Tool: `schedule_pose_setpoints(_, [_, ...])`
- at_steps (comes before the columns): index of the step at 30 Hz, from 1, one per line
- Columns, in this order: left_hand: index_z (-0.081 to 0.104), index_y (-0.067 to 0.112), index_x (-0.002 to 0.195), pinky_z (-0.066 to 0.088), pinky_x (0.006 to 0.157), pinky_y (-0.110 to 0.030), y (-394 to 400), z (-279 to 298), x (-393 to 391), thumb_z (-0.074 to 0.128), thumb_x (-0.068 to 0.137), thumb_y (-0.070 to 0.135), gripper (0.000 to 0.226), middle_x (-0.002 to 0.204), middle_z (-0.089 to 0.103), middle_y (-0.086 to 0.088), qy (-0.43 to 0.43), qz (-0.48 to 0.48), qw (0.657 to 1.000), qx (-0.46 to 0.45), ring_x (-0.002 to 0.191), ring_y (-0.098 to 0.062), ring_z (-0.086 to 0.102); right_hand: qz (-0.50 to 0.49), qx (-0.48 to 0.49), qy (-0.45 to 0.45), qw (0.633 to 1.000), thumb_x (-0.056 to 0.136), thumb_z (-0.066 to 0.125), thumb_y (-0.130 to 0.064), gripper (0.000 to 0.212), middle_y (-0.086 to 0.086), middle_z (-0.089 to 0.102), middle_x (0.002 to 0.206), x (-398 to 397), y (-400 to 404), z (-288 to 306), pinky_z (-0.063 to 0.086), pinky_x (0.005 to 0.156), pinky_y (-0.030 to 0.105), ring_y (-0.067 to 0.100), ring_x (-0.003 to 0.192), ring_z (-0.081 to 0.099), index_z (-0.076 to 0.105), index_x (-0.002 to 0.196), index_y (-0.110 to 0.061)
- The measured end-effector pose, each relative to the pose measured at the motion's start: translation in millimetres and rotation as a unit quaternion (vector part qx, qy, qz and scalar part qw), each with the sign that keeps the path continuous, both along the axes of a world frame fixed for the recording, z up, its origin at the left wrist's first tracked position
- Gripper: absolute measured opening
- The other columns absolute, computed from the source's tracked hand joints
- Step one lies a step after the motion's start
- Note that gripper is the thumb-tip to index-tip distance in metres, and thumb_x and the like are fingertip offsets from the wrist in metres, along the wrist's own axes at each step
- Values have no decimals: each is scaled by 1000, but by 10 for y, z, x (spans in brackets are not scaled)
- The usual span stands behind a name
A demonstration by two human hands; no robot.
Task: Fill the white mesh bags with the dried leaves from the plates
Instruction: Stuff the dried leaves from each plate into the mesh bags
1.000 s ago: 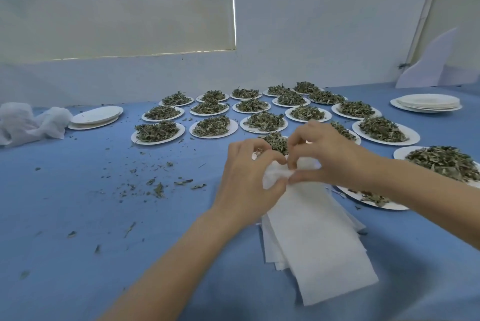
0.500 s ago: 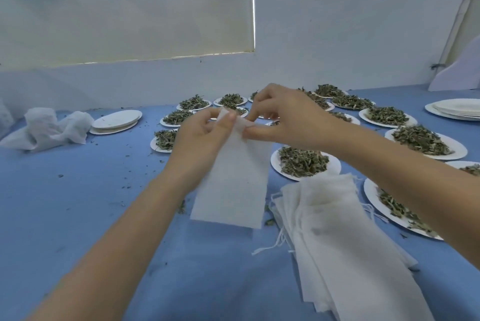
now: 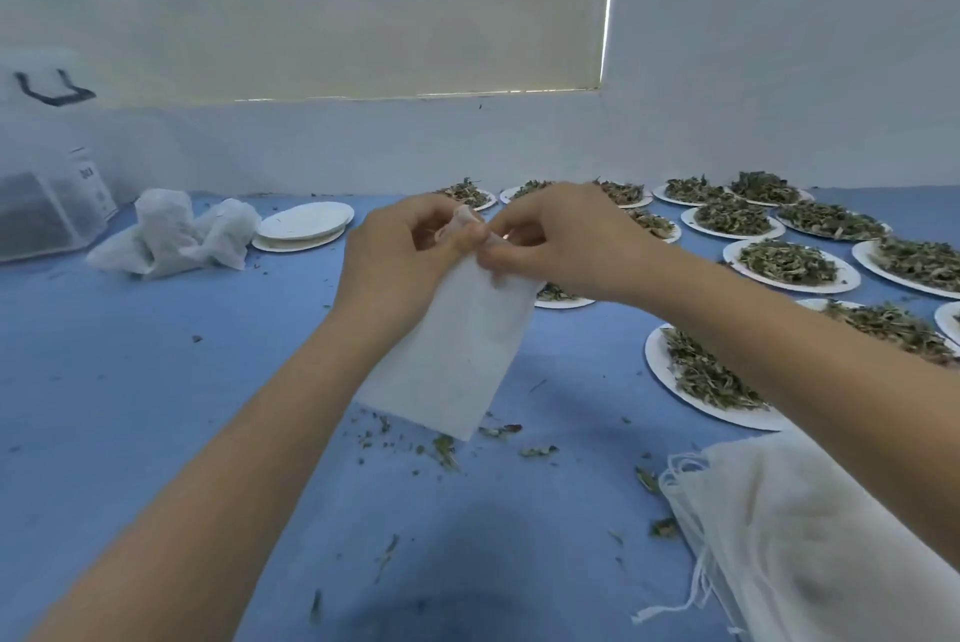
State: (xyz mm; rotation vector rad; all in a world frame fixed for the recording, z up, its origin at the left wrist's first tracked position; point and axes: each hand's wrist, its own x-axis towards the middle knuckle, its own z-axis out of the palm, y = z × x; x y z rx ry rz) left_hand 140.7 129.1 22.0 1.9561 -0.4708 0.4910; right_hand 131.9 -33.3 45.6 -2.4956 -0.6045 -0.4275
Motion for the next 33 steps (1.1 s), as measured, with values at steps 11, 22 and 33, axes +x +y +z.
schedule_pose_setpoints(11, [66, 38, 69, 48, 71, -17, 316, -17, 304, 69, 80, 32, 13, 78, 68, 12, -21, 41, 998, -33, 76, -2, 60, 118, 58, 175, 976, 81, 71, -38, 24, 6, 69, 78, 426, 359, -71, 50, 60, 33, 12, 70, 64, 71, 91, -15])
schedule_pose_setpoints(22, [69, 4, 98, 38, 74, -36, 423, -51, 425, 52, 93, 14, 21, 92, 59, -13, -235, 114, 919, 297, 88, -31, 50, 168, 195, 399, 880, 98, 45, -15, 9, -4, 36, 62, 492, 415, -134, 21, 36, 15, 7, 45, 24, 53, 97, -12])
schedule_pose_setpoints(33, [36, 11, 134, 31, 76, -25, 548, -283, 577, 70, 72, 40, 77, 120, 46, -5, -107, 123, 926, 341, 107, -22, 44, 233, 351, 497, 759, 88, 49, -45, 40, 2, 58, 73, 957, 656, -81, 42, 41, 19, 14, 55, 50, 62, 92, -8])
